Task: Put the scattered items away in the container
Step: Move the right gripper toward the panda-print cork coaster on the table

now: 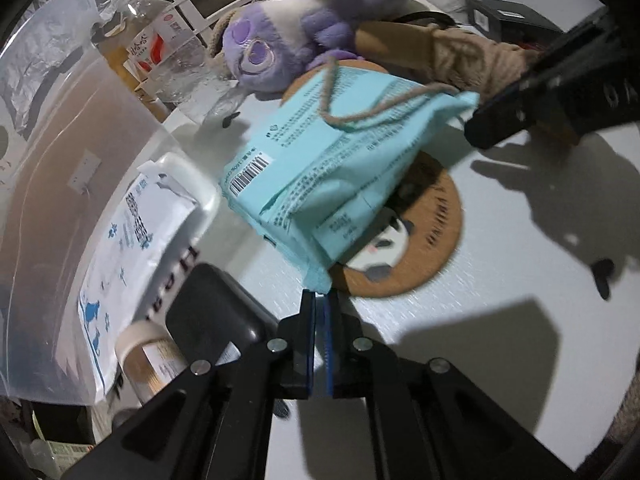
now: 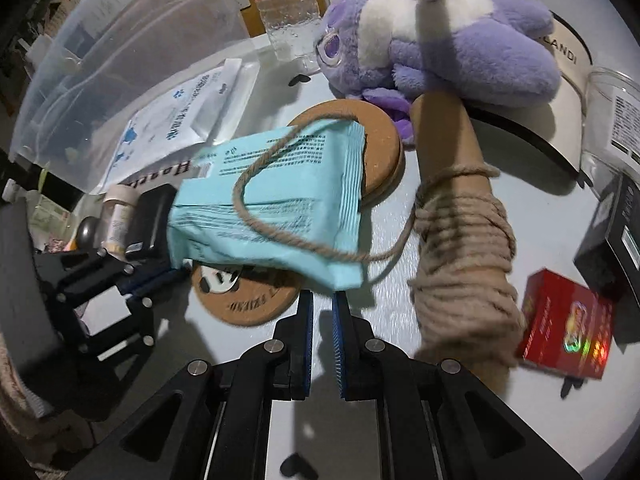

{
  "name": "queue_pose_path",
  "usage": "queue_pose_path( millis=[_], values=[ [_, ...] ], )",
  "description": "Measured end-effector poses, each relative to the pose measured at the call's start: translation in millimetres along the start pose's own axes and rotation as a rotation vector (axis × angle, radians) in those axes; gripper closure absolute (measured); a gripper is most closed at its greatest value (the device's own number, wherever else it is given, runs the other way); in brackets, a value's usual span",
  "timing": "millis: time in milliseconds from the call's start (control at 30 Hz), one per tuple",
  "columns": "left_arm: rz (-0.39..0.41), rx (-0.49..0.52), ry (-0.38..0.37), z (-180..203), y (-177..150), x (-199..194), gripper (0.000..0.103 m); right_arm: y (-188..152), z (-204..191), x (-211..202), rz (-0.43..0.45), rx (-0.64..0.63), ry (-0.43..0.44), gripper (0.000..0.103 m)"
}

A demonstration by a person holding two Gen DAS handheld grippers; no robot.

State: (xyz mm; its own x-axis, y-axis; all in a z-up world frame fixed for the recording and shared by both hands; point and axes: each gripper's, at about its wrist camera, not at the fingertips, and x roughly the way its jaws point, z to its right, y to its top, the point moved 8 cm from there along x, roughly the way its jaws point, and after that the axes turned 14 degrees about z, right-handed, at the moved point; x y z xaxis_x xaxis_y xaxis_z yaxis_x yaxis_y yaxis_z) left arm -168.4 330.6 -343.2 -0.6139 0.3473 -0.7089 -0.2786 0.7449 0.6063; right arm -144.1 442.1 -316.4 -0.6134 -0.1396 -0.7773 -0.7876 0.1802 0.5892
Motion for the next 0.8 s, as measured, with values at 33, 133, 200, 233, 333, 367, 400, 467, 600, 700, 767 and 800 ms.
queue_pose_path(
  millis=[33, 133, 200, 233, 333, 367, 400, 467, 600, 700, 767, 800],
  values=[
    [0.002, -0.004, 0.004, -2.3, 2.0, 3.2, 0.099, 0.8, 0.2, 3.8, -0.001, -0.008, -0.005, 0.093],
    [0.009, -0.013, 0.023, -10.3, 8.6, 14.1, 0.099, 3.0, -1.1, 14.9, -0.01, -0.031, -0.004, 0.093],
    [0.012, -0.017, 0.033, -14.3, 10.7, 16.8, 0.099, 4.7, -1.8, 22.4, -0.013, -0.047, -0.014, 0.093],
    [0.014, -0.02, 0.037, -16.5, 11.8, 18.3, 0.099, 5.8, -2.0, 25.4, -0.01, -0.05, -0.016, 0.093],
    [0.016, -0.015, 0.032, -18.3, 14.1, 20.9, 0.1, 8.5, -5.1, 27.2, 0.0, -0.07, 0.0, 0.093],
    [0.014, -0.011, 0.02, -16.7, 13.2, 20.0, 0.103, 7.8, -6.3, 26.9, -0.003, -0.081, 0.009, 0.093],
    [0.015, -0.009, 0.013, -15.6, 11.7, 18.5, 0.103, 6.9, -7.5, 26.5, -0.007, -0.091, 0.018, 0.093],
    [0.016, -0.014, -0.003, -12.9, 8.4, 14.3, 0.103, 1.8, -9.2, 23.3, -0.021, -0.088, 0.043, 0.093],
    [0.017, -0.018, -0.04, -1.0, 0.0, 0.6, 0.103, -14.1, -14.0, 12.9, -0.034, -0.093, 0.054, 0.093],
    [0.02, -0.015, -0.052, 10.3, -7.2, -11.3, 0.103, -26.8, -17.5, 4.6, -0.04, -0.091, 0.049, 0.093],
    [0.022, -0.017, -0.057, 17.1, -11.8, -18.6, 0.103, -35.2, -19.6, -1.1, -0.045, -0.09, 0.045, 0.093],
    [0.025, -0.016, -0.059, 20.6, -14.1, -22.1, 0.103, -39.5, -18.9, -4.6, -0.047, -0.089, 0.044, 0.093]
  ],
)
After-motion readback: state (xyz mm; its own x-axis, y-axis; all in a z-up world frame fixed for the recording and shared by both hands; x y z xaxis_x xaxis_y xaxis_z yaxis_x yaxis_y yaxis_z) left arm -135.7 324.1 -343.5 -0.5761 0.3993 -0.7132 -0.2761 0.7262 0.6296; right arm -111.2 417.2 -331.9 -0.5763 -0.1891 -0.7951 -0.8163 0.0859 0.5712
